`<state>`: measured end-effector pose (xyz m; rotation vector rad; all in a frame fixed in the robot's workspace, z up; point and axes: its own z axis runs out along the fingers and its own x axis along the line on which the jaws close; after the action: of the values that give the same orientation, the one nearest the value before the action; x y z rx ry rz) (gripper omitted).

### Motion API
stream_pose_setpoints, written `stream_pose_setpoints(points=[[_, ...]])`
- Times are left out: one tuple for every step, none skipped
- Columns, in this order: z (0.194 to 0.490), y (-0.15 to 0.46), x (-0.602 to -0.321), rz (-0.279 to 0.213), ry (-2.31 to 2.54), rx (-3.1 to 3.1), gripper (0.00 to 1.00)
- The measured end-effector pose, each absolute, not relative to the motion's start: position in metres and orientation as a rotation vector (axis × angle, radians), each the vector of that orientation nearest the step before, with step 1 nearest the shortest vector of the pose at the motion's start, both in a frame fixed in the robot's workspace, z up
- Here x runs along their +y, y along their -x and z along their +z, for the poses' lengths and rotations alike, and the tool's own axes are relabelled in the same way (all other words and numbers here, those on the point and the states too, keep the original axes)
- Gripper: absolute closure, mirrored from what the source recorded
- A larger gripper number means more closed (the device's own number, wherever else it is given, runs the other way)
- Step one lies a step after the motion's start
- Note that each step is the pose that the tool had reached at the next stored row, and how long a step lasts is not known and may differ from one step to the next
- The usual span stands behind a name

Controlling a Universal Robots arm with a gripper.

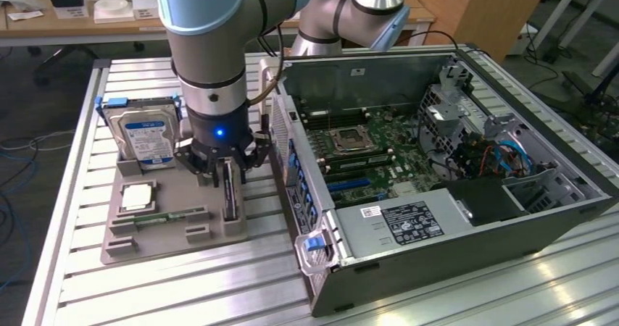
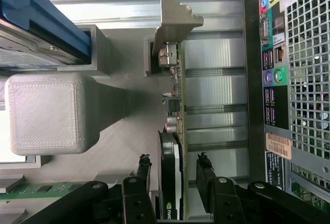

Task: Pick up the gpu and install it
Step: 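Pick up the gpu and move the gpu toward the slot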

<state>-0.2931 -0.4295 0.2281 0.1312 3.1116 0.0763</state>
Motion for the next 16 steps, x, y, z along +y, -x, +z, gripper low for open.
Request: stream_pose_setpoints(points=[[0.2280,0.2931,-0.4295,0.076,-0.131,3.112,0.51],[0.2280,0.2931,-0.4294,0.076,-0.131,3.112,0.53],[0.2281,0.2930,-0.4295,0.076,-0.131,3.112,0.53],[0.2280,0.2931,-0.4295,0.076,-0.131,3.112,0.53],[0.2280,0.2931,-0.4294,0.076,-0.131,3.112,0.59],[0.2280,0.2931,-0.4294,0.076,-0.131,3.112,0.59],[0.2280,0.2931,-0.4295,0.076,-0.131,3.112,0.59],[0.2280,0.2928,-0.4295,0.076,-0.131,3.112,0.59],[0.2280,0.2920,-0.4295,0.076,-0.131,3.112,0.59],[0.2280,0.2918,-0.4295,0.076,-0.131,3.112,0.59],[0.2280,0.2918,-0.4296,0.076,-0.131,3.112,0.59],[0.2280,0.2918,-0.4296,0.076,-0.131,3.112,0.59],[0.2280,0.2918,-0.4295,0.076,-0.131,3.112,0.59],[0.2280,0.2918,-0.4295,0.076,-0.131,3.112,0.59],[0.2280,0.2918,-0.4296,0.076,-0.131,3.112,0.59],[0.2280,0.2918,-0.4296,0.076,-0.131,3.112,0.59]])
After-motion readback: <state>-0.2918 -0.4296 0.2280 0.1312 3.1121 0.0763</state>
